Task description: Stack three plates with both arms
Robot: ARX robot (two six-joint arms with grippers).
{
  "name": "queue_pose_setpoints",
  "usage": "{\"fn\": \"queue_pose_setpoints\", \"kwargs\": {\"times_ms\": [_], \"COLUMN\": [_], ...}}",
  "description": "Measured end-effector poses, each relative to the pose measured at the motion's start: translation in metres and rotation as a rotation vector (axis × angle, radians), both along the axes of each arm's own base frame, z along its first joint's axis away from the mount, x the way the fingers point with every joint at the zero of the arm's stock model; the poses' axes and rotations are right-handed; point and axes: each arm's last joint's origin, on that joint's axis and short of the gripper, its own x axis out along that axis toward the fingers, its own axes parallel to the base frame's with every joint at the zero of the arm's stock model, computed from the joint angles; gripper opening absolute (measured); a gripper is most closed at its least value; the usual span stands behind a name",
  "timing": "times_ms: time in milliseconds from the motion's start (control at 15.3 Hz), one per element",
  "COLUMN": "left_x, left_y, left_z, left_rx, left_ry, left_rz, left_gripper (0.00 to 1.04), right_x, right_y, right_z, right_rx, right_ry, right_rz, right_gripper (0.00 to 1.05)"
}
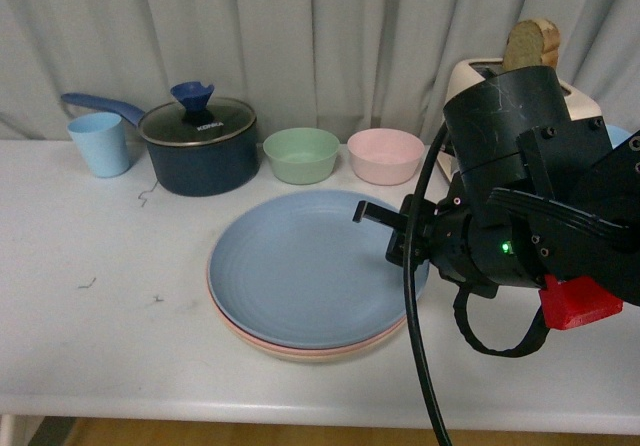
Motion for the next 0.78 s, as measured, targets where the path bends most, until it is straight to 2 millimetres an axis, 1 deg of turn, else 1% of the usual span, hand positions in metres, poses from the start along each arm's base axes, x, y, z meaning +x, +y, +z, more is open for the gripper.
{"fn": "queue_pose_setpoints", "kwargs": {"times_ms": [65, 196, 261, 326, 391, 457, 522, 587, 652, 717, 783], "left_x": [0.000, 0.000, 0.000, 0.000, 0.000, 0.000, 0.000, 0.000, 0.000, 0.000, 0.000], "left_y": [0.000, 0.000, 0.000, 0.000, 0.000, 0.000, 0.000, 0.000, 0.000, 0.000, 0.000], "left_z": [0.000, 0.000, 0.000, 0.000, 0.000, 0.000, 0.000, 0.000, 0.000, 0.000, 0.000], "left_rx": [0.000, 0.000, 0.000, 0.000, 0.000, 0.000, 0.000, 0.000, 0.000, 0.000, 0.000], "left_ry": [0.000, 0.000, 0.000, 0.000, 0.000, 0.000, 0.001, 0.000, 0.000, 0.000, 0.000], "left_rz": [0.000, 0.000, 0.000, 0.000, 0.000, 0.000, 0.001, 0.000, 0.000, 0.000, 0.000], "left_gripper": [0.98, 0.98, 0.98, 0.98, 0.98, 0.98, 0.98, 0.98, 0.98, 0.98, 0.98], "right_x": [0.000, -0.001, -0.001, 0.000, -0.002, -0.023, -0.050, -0.070, -0.115, -0.149, -0.176], "right_y": [0.000, 0.000, 0.000, 0.000, -0.003, -0.020, -0.047, -0.073, -0.099, -0.123, -0.133], "right_z": [0.000, -0.001, -0.001, -0.001, -0.004, -0.010, -0.011, 0.014, 0.033, 0.049, 0.061], "right_rx": [0.000, -0.001, -0.001, -0.008, -0.041, -0.172, -0.289, -0.361, -0.404, -0.408, -0.395], "right_ry": [0.001, 0.003, 0.002, -0.078, -0.260, -0.411, -0.481, -0.604, -0.624, -0.675, -0.728], "right_rz": [0.001, 0.001, 0.001, -0.006, -0.044, -0.060, -0.039, -0.059, -0.011, -0.041, -0.039], "right_gripper": [0.40, 0.54, 0.64, 0.67, 0.60, 0.47, 0.35, 0.18, 0.02, 0.02, 0.02]}}
